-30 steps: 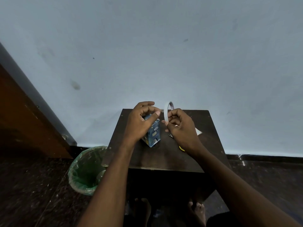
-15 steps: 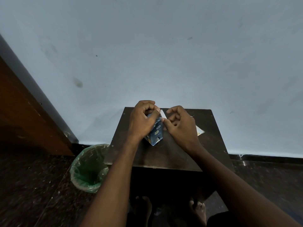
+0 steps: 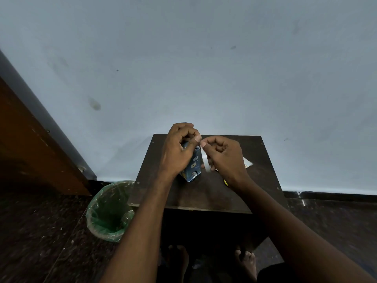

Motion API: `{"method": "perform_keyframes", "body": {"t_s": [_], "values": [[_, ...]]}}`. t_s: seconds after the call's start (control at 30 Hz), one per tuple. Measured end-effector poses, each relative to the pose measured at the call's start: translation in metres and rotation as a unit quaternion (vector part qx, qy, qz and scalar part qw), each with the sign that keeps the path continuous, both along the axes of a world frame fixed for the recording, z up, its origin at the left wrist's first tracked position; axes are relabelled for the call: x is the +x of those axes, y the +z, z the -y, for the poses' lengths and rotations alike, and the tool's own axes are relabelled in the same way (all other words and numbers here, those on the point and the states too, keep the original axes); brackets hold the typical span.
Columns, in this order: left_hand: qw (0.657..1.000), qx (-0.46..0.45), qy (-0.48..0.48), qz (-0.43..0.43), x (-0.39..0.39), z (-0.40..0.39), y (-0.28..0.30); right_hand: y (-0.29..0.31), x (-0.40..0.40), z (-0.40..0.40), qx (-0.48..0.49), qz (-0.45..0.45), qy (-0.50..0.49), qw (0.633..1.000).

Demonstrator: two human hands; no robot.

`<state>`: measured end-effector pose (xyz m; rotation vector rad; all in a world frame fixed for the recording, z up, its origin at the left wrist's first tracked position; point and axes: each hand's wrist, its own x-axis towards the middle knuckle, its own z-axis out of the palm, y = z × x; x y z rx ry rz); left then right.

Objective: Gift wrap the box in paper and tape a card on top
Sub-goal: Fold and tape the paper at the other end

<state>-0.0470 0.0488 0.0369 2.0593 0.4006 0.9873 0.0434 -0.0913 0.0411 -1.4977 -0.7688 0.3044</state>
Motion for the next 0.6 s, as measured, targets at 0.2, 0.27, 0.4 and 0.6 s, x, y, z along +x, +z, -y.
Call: {"method": "perform_keyframes", "body": {"t_s": [0.2,0.27,0.4,0.6], "values": [[0.999,-0.011,-0.036,-0.012,-0.0025,0.0032,0.001,-0.0051,0.0044,-0.0026,0.04,-0.038,-0.033,0.998],[0.999,-0.017,-0.032,-0.014,-0.0019,0.0048,0.002,-0.0048,0.0045,-0.0025,0.051,-0.046,-0.027,0.997],[0.997,-0.067,-0.039,-0.006,0.0009,0.0052,0.0045,-0.0064,0.0044,-0.003,0.053,-0.041,-0.015,0.998],[0.992,-0.121,-0.04,-0.007,0.0003,0.0005,0.0053,-0.0065,0.003,-0.0053,0.066,-0.019,-0.017,0.997]]}}
